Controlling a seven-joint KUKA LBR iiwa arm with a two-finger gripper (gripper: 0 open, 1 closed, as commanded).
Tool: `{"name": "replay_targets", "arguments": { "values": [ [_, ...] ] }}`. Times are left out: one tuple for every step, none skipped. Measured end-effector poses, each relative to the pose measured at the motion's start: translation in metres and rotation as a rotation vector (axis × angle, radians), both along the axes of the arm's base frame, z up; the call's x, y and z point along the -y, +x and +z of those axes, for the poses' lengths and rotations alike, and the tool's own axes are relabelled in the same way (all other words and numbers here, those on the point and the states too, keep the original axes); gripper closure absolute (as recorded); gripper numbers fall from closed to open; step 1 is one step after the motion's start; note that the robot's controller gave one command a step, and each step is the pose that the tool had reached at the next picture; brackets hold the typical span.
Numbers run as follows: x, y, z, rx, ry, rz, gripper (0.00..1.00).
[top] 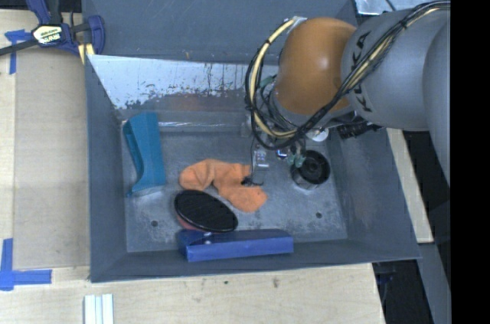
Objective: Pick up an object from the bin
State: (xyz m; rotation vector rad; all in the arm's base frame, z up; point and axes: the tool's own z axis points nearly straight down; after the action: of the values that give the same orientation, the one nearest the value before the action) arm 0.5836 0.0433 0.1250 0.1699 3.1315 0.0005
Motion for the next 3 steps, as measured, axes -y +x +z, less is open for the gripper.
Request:
{"name": "replay_targets", "arguments": {
  "values": [
    [-0.005,-0.011,-0.005,-0.004,0.0,-0.084,0.0],
    [-0.011,-0.014,-0.038,-0.002,0.001,-0.19,0.0],
    [-0.012,-0.012,-0.061,0.005,0.003,-0.215,1.0]
  ]
}}
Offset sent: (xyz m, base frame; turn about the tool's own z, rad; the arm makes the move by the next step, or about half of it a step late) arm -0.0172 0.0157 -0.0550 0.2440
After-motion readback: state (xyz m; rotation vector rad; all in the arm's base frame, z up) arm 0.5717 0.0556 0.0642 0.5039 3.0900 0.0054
